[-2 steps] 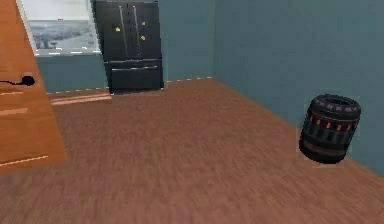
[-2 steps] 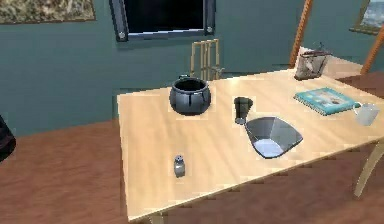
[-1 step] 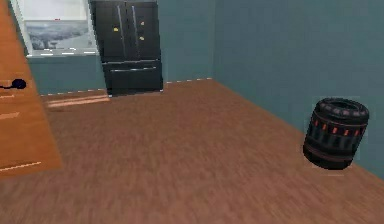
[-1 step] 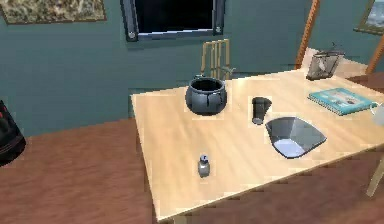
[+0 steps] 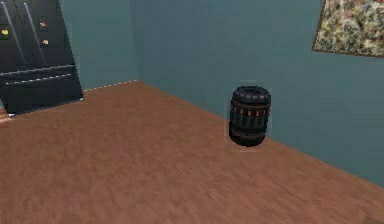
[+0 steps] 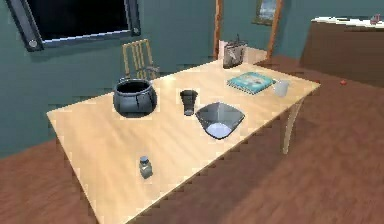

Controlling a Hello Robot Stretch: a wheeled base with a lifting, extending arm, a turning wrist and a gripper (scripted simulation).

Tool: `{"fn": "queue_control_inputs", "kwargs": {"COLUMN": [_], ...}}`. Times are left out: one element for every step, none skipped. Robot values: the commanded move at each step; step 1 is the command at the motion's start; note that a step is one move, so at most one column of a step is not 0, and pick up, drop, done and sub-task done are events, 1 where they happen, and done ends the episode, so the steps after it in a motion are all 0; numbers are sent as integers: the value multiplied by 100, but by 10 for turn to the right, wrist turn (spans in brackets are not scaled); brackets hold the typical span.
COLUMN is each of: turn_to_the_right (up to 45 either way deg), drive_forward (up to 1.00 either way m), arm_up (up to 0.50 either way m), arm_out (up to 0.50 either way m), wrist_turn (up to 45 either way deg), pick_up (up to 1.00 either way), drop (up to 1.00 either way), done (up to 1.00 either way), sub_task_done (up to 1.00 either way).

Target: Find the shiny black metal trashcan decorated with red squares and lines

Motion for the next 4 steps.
{"fn": "queue_control_inputs", "kwargs": {"turn_to_the_right": [0, 360, 0, -270], "drive_forward": [40, 0, 100, 0], "arm_up": [0, 0, 0, 0], "arm_out": [0, 0, 0, 0], "wrist_turn": [0, 0, 0, 0], "pick_up": [0, 0, 0, 0], "drop": [0, 0, 0, 0], "done": [0, 0, 0, 0], "sub_task_done": [0, 0, 0, 0]}}
